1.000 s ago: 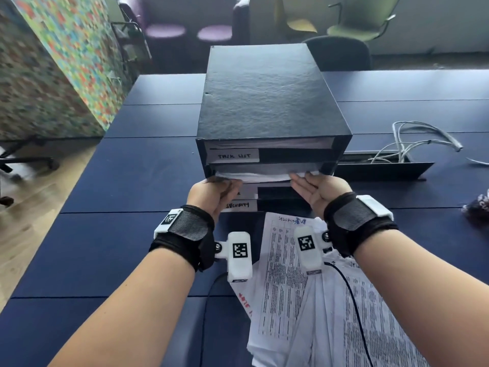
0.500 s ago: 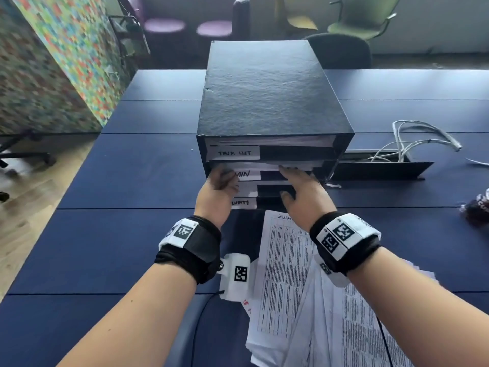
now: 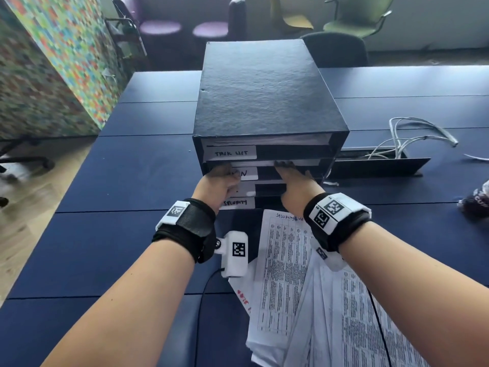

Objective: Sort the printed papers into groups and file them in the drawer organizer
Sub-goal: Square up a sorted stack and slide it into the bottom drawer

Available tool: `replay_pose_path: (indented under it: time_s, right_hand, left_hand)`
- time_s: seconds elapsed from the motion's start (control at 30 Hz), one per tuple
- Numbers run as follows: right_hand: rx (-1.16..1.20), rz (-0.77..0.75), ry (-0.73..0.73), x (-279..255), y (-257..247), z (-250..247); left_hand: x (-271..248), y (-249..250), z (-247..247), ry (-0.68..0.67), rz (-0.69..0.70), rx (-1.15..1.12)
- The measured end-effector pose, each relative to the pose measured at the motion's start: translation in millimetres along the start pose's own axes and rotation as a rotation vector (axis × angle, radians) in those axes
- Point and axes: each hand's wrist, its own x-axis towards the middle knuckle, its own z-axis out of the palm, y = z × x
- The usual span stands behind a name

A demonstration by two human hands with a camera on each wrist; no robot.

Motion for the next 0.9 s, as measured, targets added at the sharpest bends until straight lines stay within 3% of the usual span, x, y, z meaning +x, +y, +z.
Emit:
replay_pose_path:
  time_s: [0.13,0.27,0.37,0.47,0.53,0.7,0.9]
  right_hand:
    - [0.015,-0.049,0.019,-17.9,13.6,6.9]
    - [0.122,-0.075,0.139,-50.9,38.8,30.8]
    - [0.13,0.028,0.05,-71.7,66.1,57.8]
    - [0.098,0.175,-0.016,-93.3,97.3,86.2]
    - [0.061,0.282,-0.04,-111.7,113.8,102.9]
    - [0.064,0.487,-0.133,-155.6,143.9,133.6]
    - [0.148,0.458,-0.093,-168.9,153.7,141.0]
  left_hand:
    - [-13.9,-13.4,1.0,-0.053,0.013,0.015]
    - [-34.9,-52.9,8.2,-0.143,-0.039,0.3]
    - [-52.1,-87.2,16.9,-0.264,-0.007,0.618]
    - [-71.8,-113.2,34.9,-0.477,0.052,0.977]
    - [-84.6,-128.7,49.2,-0.572,0.062,1.105]
    - [-94.2,-156.5,71.0,-0.574,0.088,1.42]
    - [-95.1,-155.7,69.4,-0.537,0.069,1.41]
